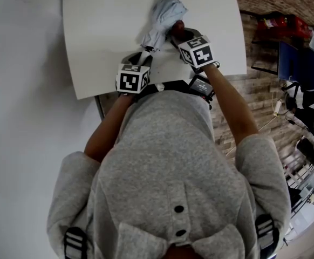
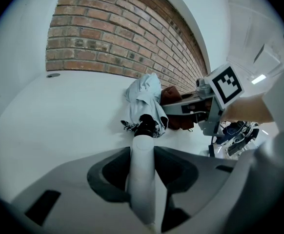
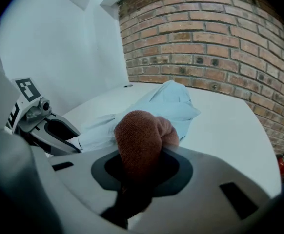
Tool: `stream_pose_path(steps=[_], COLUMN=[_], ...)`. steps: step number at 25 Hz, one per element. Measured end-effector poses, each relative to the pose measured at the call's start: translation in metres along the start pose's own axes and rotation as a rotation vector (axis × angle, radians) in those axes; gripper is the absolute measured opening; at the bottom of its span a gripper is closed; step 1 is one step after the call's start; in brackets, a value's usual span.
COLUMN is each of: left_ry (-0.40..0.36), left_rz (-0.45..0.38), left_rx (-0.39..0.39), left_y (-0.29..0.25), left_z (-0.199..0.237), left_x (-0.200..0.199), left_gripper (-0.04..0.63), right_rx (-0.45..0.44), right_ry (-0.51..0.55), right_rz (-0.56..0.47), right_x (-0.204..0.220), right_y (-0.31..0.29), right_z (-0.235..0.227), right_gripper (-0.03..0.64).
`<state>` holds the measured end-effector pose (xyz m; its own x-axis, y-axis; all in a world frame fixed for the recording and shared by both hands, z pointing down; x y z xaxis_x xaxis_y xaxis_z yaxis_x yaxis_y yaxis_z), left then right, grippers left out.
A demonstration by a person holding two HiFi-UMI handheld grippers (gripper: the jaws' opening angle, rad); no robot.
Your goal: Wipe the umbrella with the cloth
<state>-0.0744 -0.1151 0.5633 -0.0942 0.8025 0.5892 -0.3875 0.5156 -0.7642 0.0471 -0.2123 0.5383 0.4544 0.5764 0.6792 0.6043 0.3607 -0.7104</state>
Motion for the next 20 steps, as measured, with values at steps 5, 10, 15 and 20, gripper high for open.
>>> stream_pose_path(steps=[5, 10, 15, 20], left_ry=[-0.001, 0.003, 0.0, -0.001], left_rz=[0.001, -0.01, -0.01, -0.006], left_rx=[-0.004, -0.009, -0.012, -0.015], left_y=[0.001, 0.0, 0.0, 0.0], left_z=[0.0, 0.0, 0.0, 0.0], left_x=[-0.001, 0.0, 0.0, 0.001], left_gripper=[0.156, 0.156, 0.155, 0.155], right_rx=[-0.038, -0.064, -0.089, -0.114], right_ry=[0.026, 0.044, 0.041, 0.025], right_rz=[0.017, 0.026, 0.03, 0.034], right_x=[0.003, 0.008, 0.009, 0.012], right_y=[-0.002, -0.003, -0.003, -0.003], right_z=[0.016, 0.028, 0.034, 0.048], right_gripper=[0.098, 0.098, 0.098, 0.1])
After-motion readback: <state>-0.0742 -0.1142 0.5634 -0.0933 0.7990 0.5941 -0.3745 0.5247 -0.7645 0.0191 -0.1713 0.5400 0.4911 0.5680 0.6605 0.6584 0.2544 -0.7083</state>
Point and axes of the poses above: the fingertips, and each gripper's own axes: y backward along the fingers, z to its left, x out of its underside, the point moved 3 cm from there along y, backward along the fingers, and after that the axes turned 7 degrees about -x, right-handed, at the moved point
